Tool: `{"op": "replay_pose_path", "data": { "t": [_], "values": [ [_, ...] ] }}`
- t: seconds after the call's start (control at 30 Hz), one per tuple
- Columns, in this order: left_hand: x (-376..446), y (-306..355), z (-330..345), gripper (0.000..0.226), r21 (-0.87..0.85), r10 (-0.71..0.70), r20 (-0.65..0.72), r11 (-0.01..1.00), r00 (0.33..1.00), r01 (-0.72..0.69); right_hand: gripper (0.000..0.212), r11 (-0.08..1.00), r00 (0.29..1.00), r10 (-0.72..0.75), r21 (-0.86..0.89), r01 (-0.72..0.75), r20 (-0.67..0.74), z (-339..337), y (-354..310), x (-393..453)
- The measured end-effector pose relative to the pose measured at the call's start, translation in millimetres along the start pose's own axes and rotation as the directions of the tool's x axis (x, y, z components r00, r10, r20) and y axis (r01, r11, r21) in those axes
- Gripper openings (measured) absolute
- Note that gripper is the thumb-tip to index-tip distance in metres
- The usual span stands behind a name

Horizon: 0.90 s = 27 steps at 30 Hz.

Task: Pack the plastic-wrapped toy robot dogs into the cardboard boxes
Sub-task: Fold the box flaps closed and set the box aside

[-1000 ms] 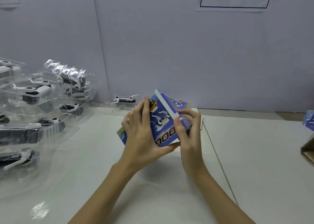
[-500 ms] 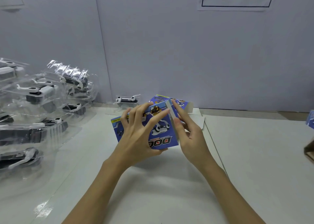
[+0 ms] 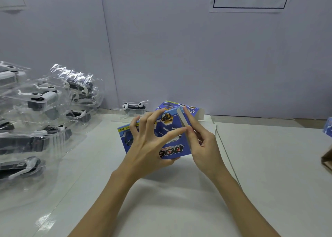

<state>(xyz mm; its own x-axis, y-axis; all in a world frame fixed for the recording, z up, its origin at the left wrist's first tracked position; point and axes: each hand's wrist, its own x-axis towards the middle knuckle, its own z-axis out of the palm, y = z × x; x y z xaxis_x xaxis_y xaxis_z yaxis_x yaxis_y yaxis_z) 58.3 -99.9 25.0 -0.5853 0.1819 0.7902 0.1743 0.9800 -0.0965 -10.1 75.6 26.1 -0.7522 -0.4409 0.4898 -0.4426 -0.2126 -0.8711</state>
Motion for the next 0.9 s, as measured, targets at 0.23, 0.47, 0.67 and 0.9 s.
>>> {"op": "replay_pose_path", "data": {
  "t": [0.23,0.47,0.67,0.9],
  "values": [
    [0.0,3.9,1.6,0.079,0.048,-0.016,0.005,0.999,1.0,0.016,0.047,0.999,1.0,-0.01,0.049,0.011,-0.021,0.5,2.1,0.1],
    [5.0,9.3,0.8,0.081,0.11,-0.051,0.007,0.993,0.999,0.05,0.048,1.0,0.999,-0.012,0.013,0.012,0.051,-6.1,-4.4,0.7],
    [5.0,7.9,-1.1,0.081,0.04,-0.007,-0.061,0.999,0.998,0.009,0.048,1.0,0.999,-0.008,-0.008,0.009,0.044,6.8,-1.5,-3.2],
    [2.5,0.6,-1.8,0.079,-0.015,0.05,-0.047,0.999,0.998,-0.05,0.051,0.992,0.982,0.059,0.1,-0.077,0.179,10.1,-1.0,-5.6]
  ]
}}
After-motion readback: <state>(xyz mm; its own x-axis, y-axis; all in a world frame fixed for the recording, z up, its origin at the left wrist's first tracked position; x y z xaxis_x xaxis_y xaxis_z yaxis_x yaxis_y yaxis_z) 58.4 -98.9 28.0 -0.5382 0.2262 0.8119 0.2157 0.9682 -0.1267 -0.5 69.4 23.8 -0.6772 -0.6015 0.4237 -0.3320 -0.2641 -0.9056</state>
